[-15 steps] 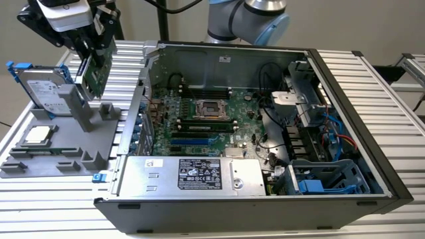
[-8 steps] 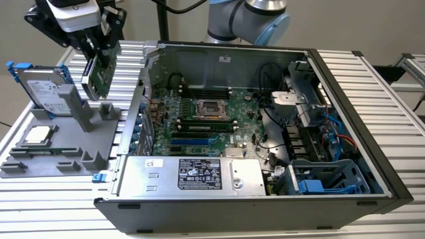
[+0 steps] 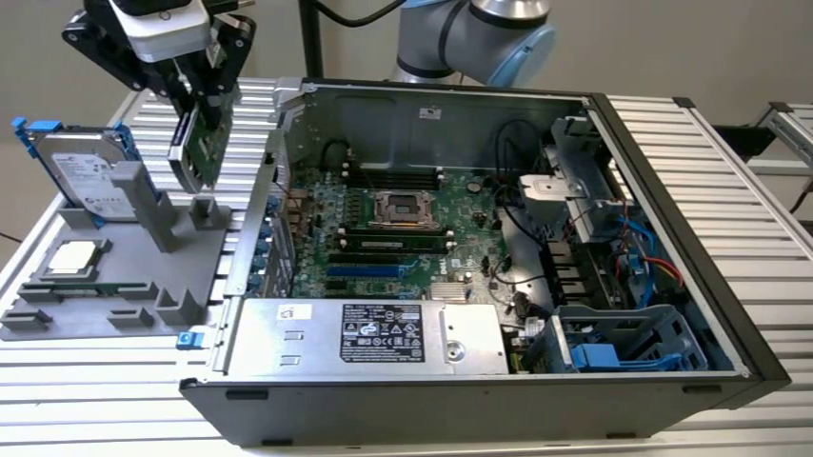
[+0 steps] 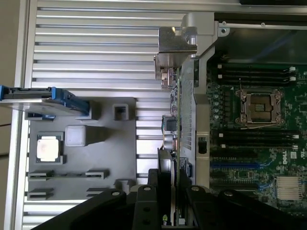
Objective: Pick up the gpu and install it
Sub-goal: 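Pick up the gpu and move the gpu toward the slot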
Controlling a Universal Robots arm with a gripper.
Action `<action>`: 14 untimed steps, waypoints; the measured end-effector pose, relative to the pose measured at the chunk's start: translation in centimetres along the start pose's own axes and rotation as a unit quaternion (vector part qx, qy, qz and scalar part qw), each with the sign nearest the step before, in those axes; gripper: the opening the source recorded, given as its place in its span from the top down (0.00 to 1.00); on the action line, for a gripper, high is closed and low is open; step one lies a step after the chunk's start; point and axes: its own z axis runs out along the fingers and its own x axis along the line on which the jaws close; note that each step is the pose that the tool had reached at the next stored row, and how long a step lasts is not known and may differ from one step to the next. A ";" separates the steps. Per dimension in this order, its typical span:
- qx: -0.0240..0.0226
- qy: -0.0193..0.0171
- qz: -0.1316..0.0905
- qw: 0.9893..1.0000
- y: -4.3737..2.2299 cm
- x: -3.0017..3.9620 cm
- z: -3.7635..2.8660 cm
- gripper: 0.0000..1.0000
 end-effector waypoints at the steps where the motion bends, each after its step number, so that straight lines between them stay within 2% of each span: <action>1: 0.000 0.000 0.000 1.000 0.00 -0.10 0.00 1.00; 14: 0.000 0.000 0.000 1.000 0.00 -1.31 0.03 1.00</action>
